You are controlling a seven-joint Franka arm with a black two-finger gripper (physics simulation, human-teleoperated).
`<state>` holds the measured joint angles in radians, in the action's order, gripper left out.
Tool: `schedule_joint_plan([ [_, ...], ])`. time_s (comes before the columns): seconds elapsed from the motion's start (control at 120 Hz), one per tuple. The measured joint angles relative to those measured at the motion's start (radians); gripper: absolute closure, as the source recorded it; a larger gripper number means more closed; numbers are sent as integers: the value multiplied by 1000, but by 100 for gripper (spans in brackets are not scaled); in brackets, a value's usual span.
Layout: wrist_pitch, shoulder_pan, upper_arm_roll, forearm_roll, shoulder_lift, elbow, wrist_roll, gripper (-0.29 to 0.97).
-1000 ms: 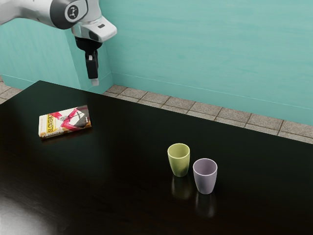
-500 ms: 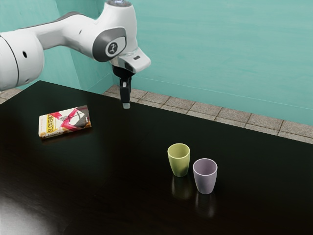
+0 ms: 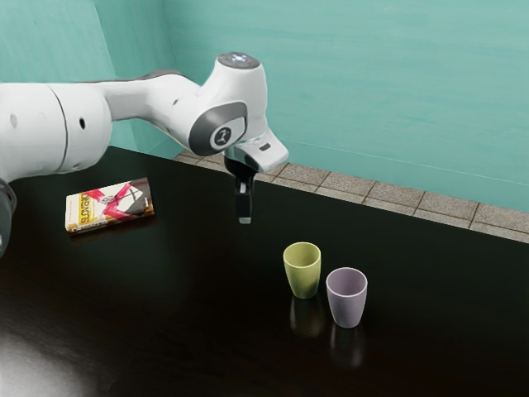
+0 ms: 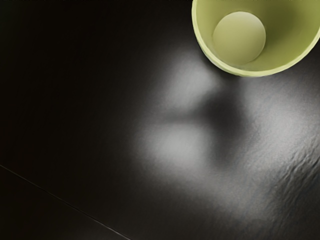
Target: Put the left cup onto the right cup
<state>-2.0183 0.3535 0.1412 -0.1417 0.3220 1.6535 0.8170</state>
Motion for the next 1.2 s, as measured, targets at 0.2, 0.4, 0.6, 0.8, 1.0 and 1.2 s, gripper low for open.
schedule_joint_plan([
  [0.2, -48, 16, 0, -2, 91, -70, -1, 0],
  [0.4, -74, 70, 0, 0, 128, -114, 4, 0],
  [0.6, -62, 63, 0, 45, 127, -84, -7, 0],
  [0.8, -57, 75, -1, 54, 145, -85, -16, 0],
  [1.0, -85, 81, 0, 52, 190, -105, -12, 0],
  [1.2, -116, 83, 0, 52, 237, -137, -5, 5],
])
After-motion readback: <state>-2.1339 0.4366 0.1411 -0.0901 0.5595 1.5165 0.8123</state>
